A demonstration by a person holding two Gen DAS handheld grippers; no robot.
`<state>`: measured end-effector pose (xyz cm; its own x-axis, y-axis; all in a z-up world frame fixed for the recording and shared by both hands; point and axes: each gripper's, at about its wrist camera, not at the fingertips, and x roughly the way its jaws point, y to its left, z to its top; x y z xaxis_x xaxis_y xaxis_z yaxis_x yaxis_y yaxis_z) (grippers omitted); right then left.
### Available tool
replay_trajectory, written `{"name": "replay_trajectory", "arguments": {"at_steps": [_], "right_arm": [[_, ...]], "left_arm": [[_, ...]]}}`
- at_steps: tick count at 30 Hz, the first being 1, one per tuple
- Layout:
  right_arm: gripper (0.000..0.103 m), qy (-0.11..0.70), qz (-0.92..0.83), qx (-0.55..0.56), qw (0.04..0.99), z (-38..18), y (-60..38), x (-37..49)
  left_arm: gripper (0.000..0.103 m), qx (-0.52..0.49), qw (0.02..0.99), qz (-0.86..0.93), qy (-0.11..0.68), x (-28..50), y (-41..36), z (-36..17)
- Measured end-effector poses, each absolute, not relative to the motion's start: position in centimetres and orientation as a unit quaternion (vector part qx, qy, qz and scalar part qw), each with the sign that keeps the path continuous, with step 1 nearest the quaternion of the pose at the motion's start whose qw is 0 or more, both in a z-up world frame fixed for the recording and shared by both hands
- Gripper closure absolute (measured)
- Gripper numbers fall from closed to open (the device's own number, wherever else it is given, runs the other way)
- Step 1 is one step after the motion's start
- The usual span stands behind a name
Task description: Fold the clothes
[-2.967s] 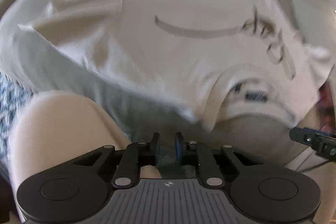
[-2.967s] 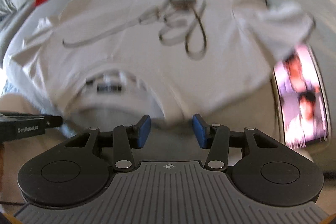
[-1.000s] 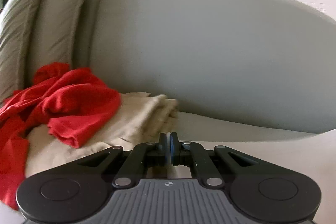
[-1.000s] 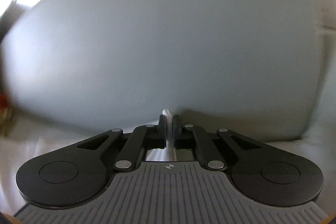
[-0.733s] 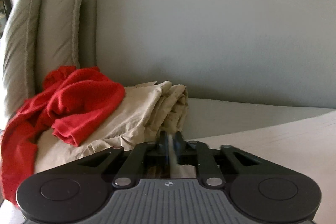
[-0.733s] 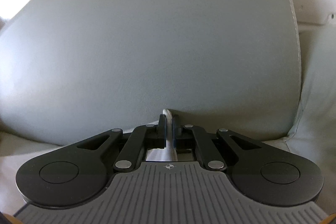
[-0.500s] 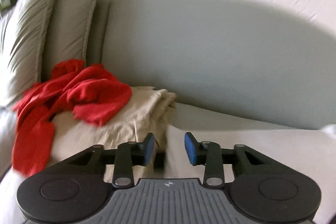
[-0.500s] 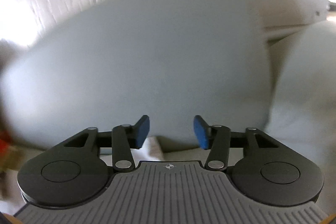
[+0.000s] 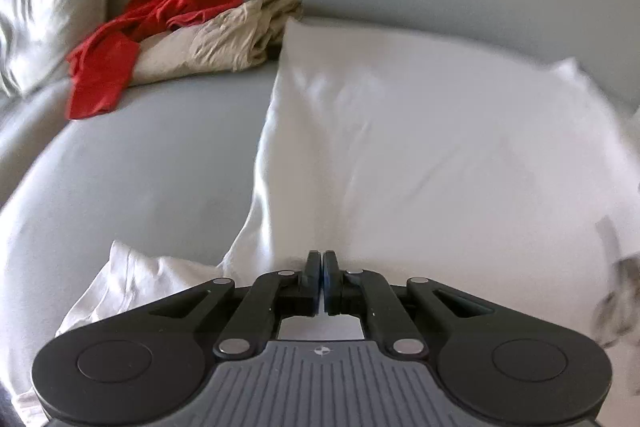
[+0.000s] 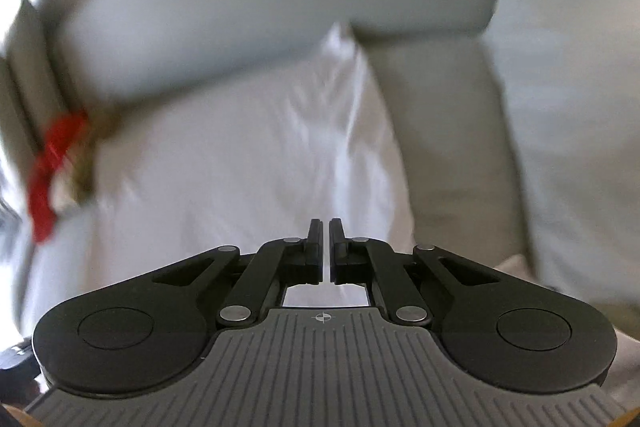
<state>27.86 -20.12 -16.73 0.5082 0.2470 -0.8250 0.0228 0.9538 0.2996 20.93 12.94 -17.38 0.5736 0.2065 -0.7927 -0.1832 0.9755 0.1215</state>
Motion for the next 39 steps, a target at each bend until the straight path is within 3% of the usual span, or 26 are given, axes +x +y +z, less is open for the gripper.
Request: {"name": "replay_trajectory", "arguments": {"at_steps": [5, 9, 14, 17, 18, 20, 22, 23, 27, 28, 29, 30, 33, 39], "right_arm": [[0.103, 0.478, -0.045, 0.096, 0.872, -20.6, -23.8, 28.8], [0.101, 0.483, -0.099, 0.163, 0.854, -20.6, -28.9, 26.1], [0.093, 0.439, 0.024, 0.206, 0.874, -17.2, -25.0, 22.8], [0.089, 0.467, 0.066, 0.217, 0.855, -17.8, -21.6, 21.4], [0.089, 0.479, 0.047, 0.207, 0.852, -18.3, -21.3, 21.0], [0.103, 0.501, -0.007, 0.181, 0.846, -19.3, -21.3, 20.0], [0.103, 0.506, -0.062, 0.17, 0.844, -18.4, -22.6, 18.0], [0.091, 0.498, -0.072, 0.169, 0.848, -17.2, -23.4, 16.6], [0.088, 0.449, -0.049, 0.195, 0.871, -11.1, -26.2, 11.2], [0.085, 0.436, -0.033, 0.193, 0.879, -9.7, -26.0, 9.6], [0.068, 0.422, -0.017, 0.187, 0.887, -8.3, -25.5, 8.0], [0.055, 0.419, 0.002, 0.184, 0.889, -7.9, -24.7, 6.8], [0.054, 0.426, 0.058, 0.174, 0.886, -7.6, -21.7, 5.2], [0.056, 0.505, 0.118, 0.09, 0.85, -14.2, -14.9, 6.0]], "left_arm": [[0.096, 0.01, 0.874, 0.152, 0.462, 19.4, 15.5, -16.6], [0.097, -0.025, 0.883, 0.131, 0.45, 18.4, 15.5, -14.2], [0.085, -0.024, 0.888, 0.046, 0.457, 17.2, 10.3, -14.1], [0.085, -0.031, 0.86, 0.035, 0.508, 16.7, 9.6, -15.8], [0.085, -0.019, 0.858, 0.04, 0.512, 16.2, 9.7, -15.5], [0.085, 0.004, 0.853, 0.05, 0.52, 15.2, 10.0, -14.9], [0.088, 0.006, 0.852, 0.061, 0.52, 13.4, 10.9, -13.4], [0.092, 0.005, 0.852, 0.067, 0.519, 12.5, 11.4, -12.5], [0.088, -0.019, 0.879, 0.041, 0.475, 7.4, 11.2, -8.6], [0.081, -0.025, 0.887, 0.031, 0.46, 6.1, 10.7, -7.8], [0.072, -0.026, 0.893, 0.027, 0.449, 5.3, 9.9, -7.4], [0.07, -0.026, 0.898, 0.025, 0.439, 4.7, 8.8, -7.5], [0.07, -0.009, 0.896, 0.021, 0.444, 5.0, 5.6, -10.2], [0.072, 0.0, 0.885, 0.036, 0.464, 4.3, 3.3, -14.6]]}}
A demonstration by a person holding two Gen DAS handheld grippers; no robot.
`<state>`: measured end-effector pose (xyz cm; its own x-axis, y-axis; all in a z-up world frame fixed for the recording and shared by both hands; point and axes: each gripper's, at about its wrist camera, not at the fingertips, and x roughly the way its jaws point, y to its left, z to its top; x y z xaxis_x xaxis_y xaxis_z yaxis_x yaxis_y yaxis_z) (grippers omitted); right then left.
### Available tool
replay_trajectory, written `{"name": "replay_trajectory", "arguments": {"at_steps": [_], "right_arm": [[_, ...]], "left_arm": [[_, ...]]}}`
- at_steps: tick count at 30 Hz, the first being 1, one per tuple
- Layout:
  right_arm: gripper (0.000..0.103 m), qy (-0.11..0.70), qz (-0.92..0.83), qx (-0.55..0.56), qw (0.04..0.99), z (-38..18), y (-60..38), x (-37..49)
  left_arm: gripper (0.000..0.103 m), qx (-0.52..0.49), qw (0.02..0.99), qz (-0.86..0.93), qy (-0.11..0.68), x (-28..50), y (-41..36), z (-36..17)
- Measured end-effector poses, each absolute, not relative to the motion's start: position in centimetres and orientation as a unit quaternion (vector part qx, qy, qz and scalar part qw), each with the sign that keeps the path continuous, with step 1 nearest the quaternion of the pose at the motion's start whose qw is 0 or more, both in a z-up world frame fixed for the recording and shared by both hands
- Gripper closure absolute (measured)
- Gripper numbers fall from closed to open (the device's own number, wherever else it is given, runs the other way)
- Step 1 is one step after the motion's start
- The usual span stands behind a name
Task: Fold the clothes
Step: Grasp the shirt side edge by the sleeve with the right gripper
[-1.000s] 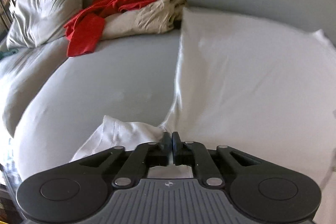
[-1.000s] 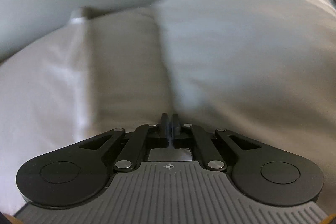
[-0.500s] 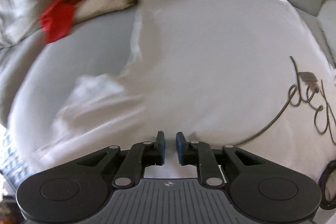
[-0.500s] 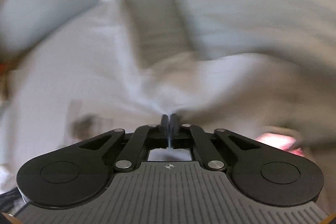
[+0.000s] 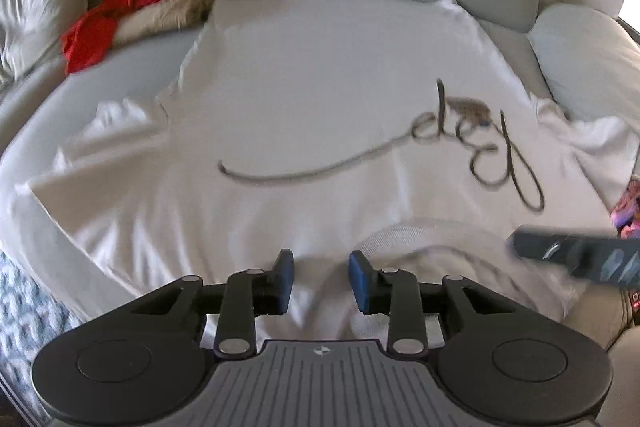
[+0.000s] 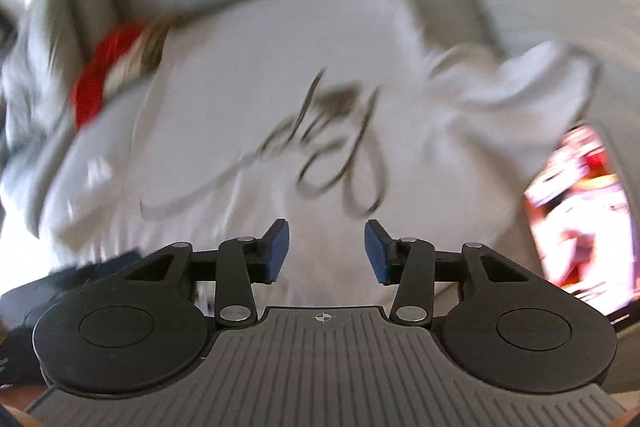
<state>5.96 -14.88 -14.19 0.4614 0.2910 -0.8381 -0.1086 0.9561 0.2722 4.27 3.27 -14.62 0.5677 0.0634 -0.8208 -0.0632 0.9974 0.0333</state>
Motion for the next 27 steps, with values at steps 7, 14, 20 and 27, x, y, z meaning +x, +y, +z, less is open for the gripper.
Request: {"name": "replay_trajectory", "arguments": {"at_steps": [7, 14, 20, 27], "right_arm": [[0.058, 0.557, 0.15, 0.02, 0.816, -15.2, -15.4, 2.7], [0.023, 0.427, 0.111, 0.198, 0.875, -10.4, -23.4, 1.8], [0.029, 0.345, -0.061, 0.328, 0.877, -9.8, -34.4, 3.6], [0.048, 0.401, -0.054, 0.37, 0.836, -15.1, -40.6, 9.8]], "left_arm": [[0.074, 0.001, 0.858, 0.038, 0.513, 1.7, 2.4, -12.1], [0.053, -0.005, 0.884, 0.01, 0.468, 0.1, 1.4, -7.6], [0.053, -0.064, 0.872, -0.053, 0.482, 2.6, 1.5, -5.7], [0.054, -0.069, 0.881, -0.07, 0.463, 5.9, 0.3, -7.7]]}}
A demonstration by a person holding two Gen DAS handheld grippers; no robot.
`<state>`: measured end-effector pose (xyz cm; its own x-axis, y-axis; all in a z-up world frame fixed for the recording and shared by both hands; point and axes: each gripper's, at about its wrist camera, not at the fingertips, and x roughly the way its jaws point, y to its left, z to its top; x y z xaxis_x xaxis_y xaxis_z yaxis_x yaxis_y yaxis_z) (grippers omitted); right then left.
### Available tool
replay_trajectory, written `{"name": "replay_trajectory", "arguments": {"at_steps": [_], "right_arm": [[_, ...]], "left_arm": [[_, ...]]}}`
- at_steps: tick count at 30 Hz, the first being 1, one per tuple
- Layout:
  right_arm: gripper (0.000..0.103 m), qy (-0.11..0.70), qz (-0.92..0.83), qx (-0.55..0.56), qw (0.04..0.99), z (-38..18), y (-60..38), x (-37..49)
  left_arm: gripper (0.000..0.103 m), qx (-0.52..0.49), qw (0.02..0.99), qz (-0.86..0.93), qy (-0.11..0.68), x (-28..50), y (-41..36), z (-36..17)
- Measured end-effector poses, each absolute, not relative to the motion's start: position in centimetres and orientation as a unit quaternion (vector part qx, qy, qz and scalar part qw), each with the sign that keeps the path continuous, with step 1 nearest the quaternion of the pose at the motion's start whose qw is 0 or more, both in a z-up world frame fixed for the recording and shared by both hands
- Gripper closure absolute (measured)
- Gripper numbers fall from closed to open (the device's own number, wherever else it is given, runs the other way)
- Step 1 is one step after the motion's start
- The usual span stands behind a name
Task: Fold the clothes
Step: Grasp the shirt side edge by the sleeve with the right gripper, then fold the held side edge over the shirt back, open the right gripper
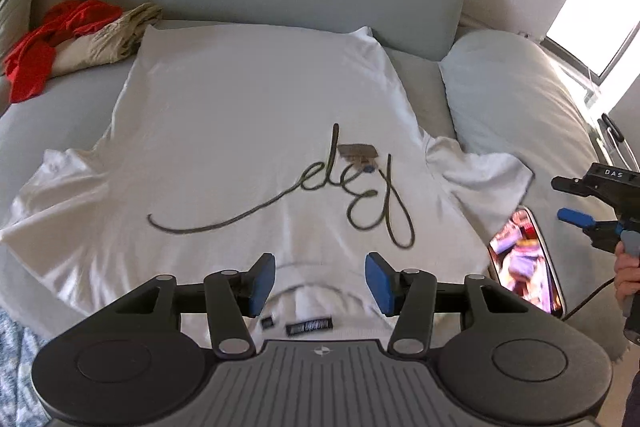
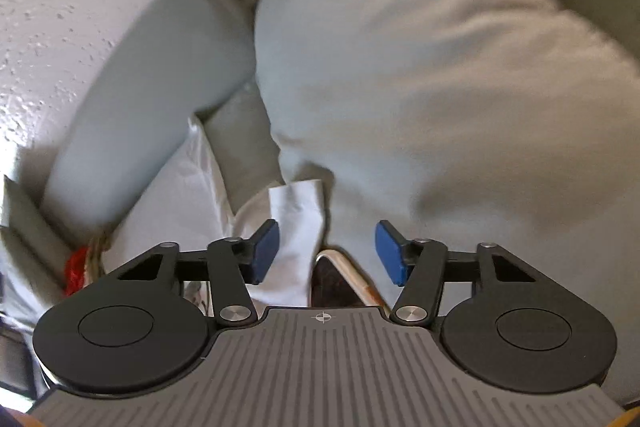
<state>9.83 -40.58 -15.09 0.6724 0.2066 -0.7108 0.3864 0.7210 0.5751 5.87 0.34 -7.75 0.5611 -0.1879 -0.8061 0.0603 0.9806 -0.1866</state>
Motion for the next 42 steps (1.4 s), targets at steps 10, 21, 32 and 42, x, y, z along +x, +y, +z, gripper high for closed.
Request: {"name": "replay_trajectory", "arguments": {"at_steps": [10, 21, 32, 42], "right_arm": [[0.066, 0.427, 0.003, 0.245, 0.871, -17.6, -39.4, 15.1], [0.102, 0.384, 0.014, 0.21, 0.899, -15.9, -37.2, 15.1], [0.102, 0.321, 0.032, -0.024, 0.946, -10.4, -24.7, 12.2], [0.102, 0.335, 0.163, -0.285, 0.883, -15.4, -12.4, 7.1]], "left_arm": [[0.054, -0.075, 0.877, -0.073, 0.469, 6.3, 0.8, -10.3], [0.054, -0.081, 0.88, -0.073, 0.462, 5.6, 1.5, -10.1], [0.054, -0.097, 0.885, -0.076, 0.448, 4.0, 2.7, -9.5], [0.054, -0.111, 0.881, -0.068, 0.454, 3.5, 4.0, -10.2]]}}
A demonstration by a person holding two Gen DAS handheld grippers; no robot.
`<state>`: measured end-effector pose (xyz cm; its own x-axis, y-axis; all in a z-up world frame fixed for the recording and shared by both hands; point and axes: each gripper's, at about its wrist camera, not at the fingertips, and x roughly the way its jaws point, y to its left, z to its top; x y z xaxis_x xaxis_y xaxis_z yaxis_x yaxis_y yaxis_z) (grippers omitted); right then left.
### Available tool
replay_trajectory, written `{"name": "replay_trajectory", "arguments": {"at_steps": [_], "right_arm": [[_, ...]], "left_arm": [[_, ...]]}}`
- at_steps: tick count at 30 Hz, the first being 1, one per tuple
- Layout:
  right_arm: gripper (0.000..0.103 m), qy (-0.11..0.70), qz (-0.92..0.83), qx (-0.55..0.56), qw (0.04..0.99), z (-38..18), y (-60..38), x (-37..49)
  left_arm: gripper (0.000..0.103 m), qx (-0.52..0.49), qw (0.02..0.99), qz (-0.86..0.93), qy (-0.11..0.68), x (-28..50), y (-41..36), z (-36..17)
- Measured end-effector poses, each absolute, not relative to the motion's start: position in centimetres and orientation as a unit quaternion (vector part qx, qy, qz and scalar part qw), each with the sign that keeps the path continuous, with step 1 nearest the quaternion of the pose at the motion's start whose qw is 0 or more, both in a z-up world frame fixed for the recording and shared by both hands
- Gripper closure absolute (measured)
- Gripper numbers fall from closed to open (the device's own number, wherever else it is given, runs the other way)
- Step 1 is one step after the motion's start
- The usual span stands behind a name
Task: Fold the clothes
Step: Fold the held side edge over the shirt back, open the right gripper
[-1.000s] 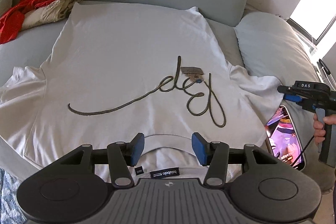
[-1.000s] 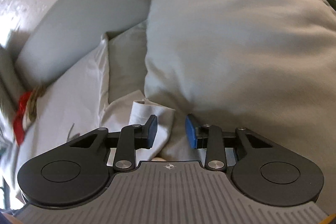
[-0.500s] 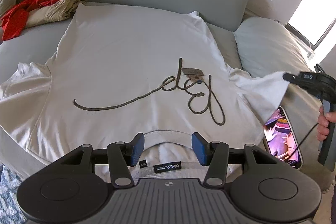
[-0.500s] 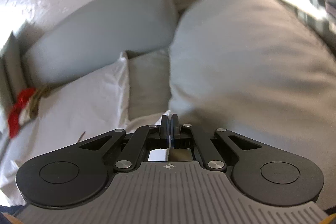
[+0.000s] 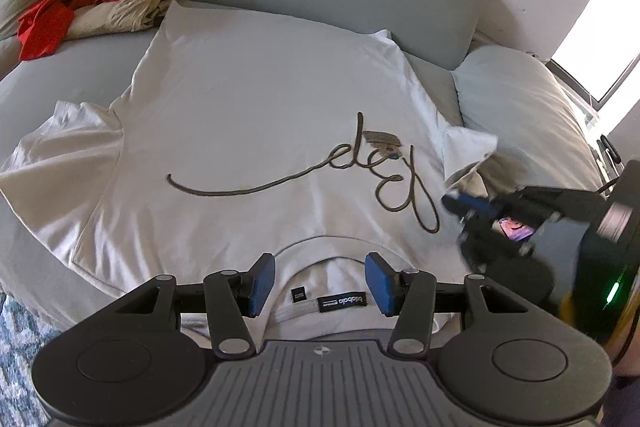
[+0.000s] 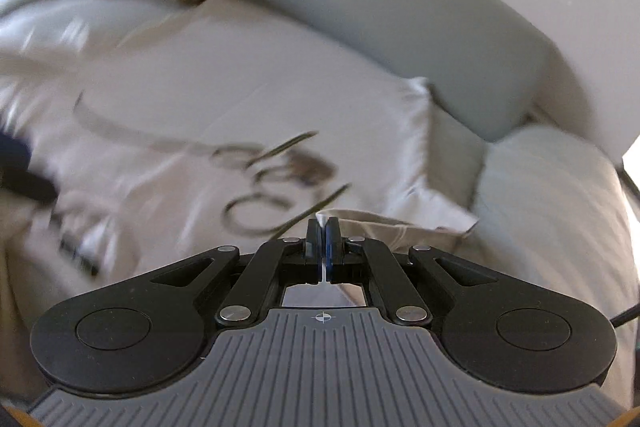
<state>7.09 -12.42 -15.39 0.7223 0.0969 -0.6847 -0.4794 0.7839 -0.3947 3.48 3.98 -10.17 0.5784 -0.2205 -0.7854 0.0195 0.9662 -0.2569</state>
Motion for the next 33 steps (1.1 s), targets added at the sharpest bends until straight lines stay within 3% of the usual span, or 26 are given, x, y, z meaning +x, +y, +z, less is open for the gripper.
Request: {"name": "replay_trajectory", "arguments": {"at_steps": [2, 3, 4, 5, 6, 10, 13, 15, 17, 24, 26, 29, 30, 33], "right_arm": [[0.101, 0.332, 0.178, -0.329, 0.866, -15.9, -11.5, 6.1], [0.094, 0.335, 0.18, -0.342, 0.86, -15.9, -11.3, 5.8], [0.082, 0.338, 0.18, -0.353, 0.854, -15.8, -11.1, 5.6], [0.061, 0.343, 0.179, -0.351, 0.853, -15.6, -11.2, 5.4], [0.053, 0.347, 0.182, -0.331, 0.858, -14.9, -11.8, 5.5], [0.051, 0.386, 0.187, -0.157, 0.89, -11.4, -16.1, 7.1], [0.057, 0.392, 0.121, -0.011, 0.912, -9.8, -20.5, 9.5], [0.07, 0.393, 0.071, 0.068, 0.914, -9.7, -22.8, 11.6], [0.07, 0.406, 0.047, 0.107, 0.906, -10.8, -23.6, 14.2], [0.07, 0.489, 0.045, 0.119, 0.863, -16.9, -21.1, 22.2], [0.064, 0.509, 0.051, 0.112, 0.852, -18.4, -20.9, 22.9], [0.062, 0.497, 0.092, 0.065, 0.86, -17.3, -19.3, 22.4], [0.069, 0.494, 0.096, 0.055, 0.863, -16.8, -18.8, 22.0], [0.071, 0.493, 0.075, 0.034, 0.866, -15.3, -17.9, 20.5]], "left_arm": [[0.054, -0.113, 0.88, -0.068, 0.455, 3.5, 4.0, -10.3], [0.054, -0.114, 0.88, -0.068, 0.456, 3.5, 4.1, -10.3], [0.054, -0.114, 0.88, -0.068, 0.457, 3.6, 4.1, -10.4], [0.054, -0.115, 0.879, -0.067, 0.458, 3.6, 4.1, -10.5], [0.054, -0.116, 0.878, -0.066, 0.459, 3.7, 4.2, -10.6], [0.054, -0.124, 0.871, -0.062, 0.472, 4.0, 4.5, -11.3], [0.054, -0.124, 0.866, -0.06, 0.482, 4.4, 4.4, -11.9], [0.054, -0.121, 0.863, -0.058, 0.486, 4.5, 4.3, -12.1], [0.054, -0.115, 0.862, -0.056, 0.491, 4.5, 4.2, -12.3], [0.054, -0.113, 0.859, -0.042, 0.498, 5.1, 4.7, -12.7], [0.054, -0.117, 0.858, -0.041, 0.499, 5.1, 4.8, -12.8], [0.054, -0.119, 0.856, -0.042, 0.501, 5.0, 4.7, -13.0], [0.054, -0.119, 0.856, -0.042, 0.501, 4.9, 4.7, -12.9], [0.054, -0.122, 0.857, -0.035, 0.499, 4.4, 5.1, -12.6]]}}
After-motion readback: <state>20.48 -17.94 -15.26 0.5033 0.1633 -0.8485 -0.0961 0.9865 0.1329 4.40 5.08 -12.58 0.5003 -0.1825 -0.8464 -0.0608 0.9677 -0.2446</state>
